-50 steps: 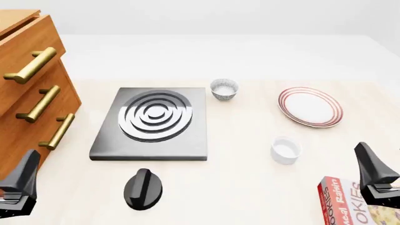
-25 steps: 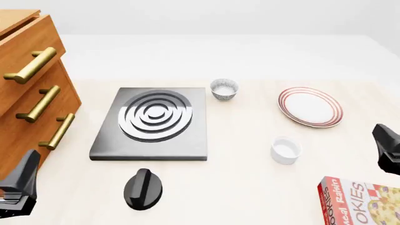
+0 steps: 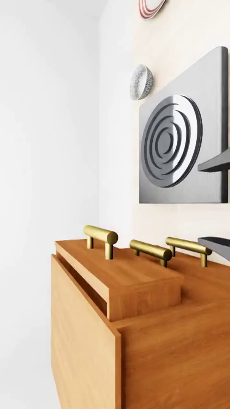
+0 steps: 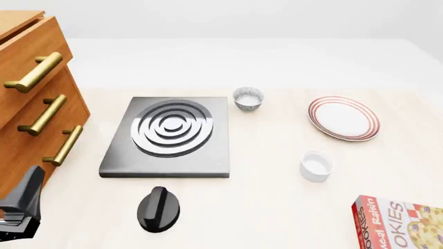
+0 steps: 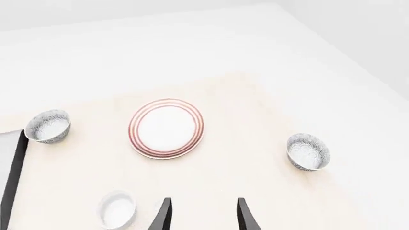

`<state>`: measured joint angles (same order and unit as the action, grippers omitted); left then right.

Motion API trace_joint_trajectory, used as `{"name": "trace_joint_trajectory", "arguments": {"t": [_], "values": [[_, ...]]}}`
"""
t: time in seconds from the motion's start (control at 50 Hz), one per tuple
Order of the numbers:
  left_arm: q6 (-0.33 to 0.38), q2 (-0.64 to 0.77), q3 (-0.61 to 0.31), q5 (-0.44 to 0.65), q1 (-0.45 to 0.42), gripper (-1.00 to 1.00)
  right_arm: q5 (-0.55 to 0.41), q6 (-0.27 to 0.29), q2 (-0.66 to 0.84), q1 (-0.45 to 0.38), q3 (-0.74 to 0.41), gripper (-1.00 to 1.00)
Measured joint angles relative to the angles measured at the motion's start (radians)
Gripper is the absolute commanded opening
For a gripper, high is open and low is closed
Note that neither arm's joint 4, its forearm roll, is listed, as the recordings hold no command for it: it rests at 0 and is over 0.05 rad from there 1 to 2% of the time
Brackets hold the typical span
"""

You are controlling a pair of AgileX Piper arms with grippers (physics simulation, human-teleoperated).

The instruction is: Pick the akita bowl next to the cookies box and place it on the plate.

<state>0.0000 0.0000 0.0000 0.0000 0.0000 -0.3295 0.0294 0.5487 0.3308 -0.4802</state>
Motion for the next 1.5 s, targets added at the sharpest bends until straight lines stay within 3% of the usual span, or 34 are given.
{"name": "trace_joint_trajectory", "arguments": {"t": [0.34, 1.0, 1.5], "values": [[0.000, 0.000, 0.000, 0.000, 0.000, 1.00, 0.018, 0.002, 0.194, 0.148, -0.111, 1.00], [0.000, 0.000, 0.000, 0.000, 0.000, 1.00, -0.026, -0.075, 0.578, 0.411, -0.394, 1.00], [0.000, 0.000, 0.000, 0.000, 0.000, 1.00, -0.114, -0.116, 0.866, 0.522, -0.651, 1.00]]}}
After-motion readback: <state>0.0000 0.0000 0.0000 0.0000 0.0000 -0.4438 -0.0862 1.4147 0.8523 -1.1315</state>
